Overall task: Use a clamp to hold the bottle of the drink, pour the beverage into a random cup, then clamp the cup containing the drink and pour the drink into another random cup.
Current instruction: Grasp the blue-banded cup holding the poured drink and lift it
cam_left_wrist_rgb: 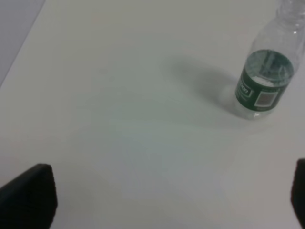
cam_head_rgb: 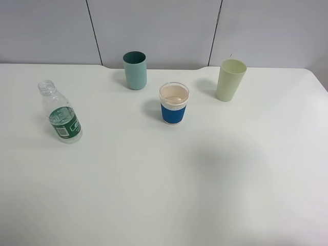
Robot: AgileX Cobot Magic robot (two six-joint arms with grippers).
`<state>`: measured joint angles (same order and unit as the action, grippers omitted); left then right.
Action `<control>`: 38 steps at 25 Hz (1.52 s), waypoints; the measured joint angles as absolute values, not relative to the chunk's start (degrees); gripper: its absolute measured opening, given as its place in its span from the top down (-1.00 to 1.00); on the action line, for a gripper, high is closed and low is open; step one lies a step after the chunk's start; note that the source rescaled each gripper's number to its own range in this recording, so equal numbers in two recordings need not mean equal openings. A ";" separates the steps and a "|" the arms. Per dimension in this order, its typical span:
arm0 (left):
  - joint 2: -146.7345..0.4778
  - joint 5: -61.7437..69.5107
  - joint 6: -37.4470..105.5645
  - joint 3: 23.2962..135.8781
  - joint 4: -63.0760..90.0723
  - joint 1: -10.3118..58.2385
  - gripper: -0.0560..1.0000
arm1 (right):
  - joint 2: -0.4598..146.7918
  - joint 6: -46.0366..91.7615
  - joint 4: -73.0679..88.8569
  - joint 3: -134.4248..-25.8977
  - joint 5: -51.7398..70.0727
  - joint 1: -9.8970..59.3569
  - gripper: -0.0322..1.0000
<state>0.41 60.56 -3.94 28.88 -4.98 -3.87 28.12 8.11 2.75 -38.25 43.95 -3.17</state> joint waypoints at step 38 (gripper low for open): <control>0.41 60.62 -3.94 28.88 -4.98 -3.87 -1.00 | 80.40 5.66 -2.44 -31.73 3.53 25.37 -0.69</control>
